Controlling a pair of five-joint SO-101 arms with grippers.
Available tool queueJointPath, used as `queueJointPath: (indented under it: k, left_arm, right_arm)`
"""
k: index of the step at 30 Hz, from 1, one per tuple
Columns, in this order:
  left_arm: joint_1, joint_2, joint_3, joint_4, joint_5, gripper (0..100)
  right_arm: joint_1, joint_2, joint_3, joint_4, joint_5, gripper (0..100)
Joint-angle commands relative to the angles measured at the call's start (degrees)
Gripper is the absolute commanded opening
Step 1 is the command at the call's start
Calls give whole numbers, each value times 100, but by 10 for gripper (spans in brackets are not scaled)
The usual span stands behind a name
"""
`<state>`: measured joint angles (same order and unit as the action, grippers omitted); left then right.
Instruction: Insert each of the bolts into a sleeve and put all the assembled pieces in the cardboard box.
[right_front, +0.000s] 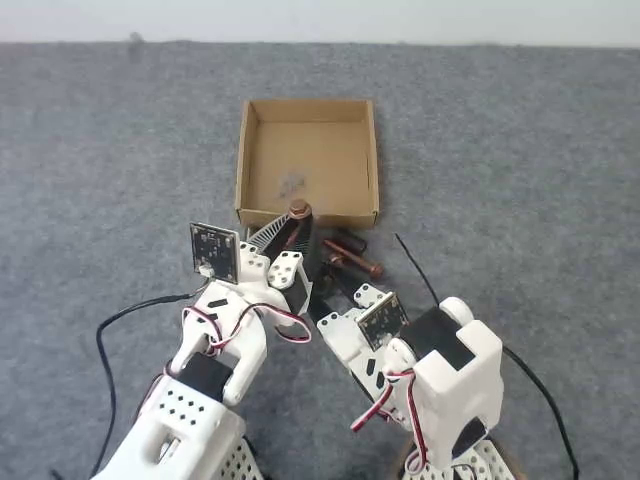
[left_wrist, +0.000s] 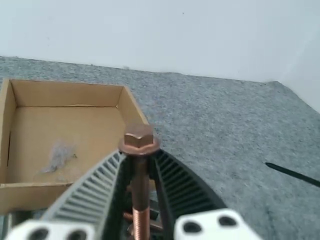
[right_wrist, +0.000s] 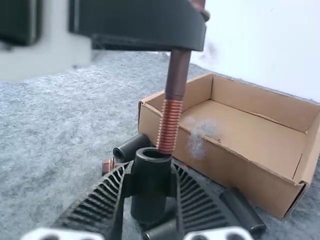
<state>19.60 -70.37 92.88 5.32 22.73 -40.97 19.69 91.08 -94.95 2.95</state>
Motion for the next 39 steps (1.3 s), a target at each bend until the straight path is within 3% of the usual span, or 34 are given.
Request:
queueJointPath:
  k: [1,39]
  left_arm:
    - [53,88,-75,53,70,12]
    - [299,97,-127,70,88,12]
  right_arm:
    - [110,-57,53,-31,0,6]
    - [233,-66,0,-13,237,6]
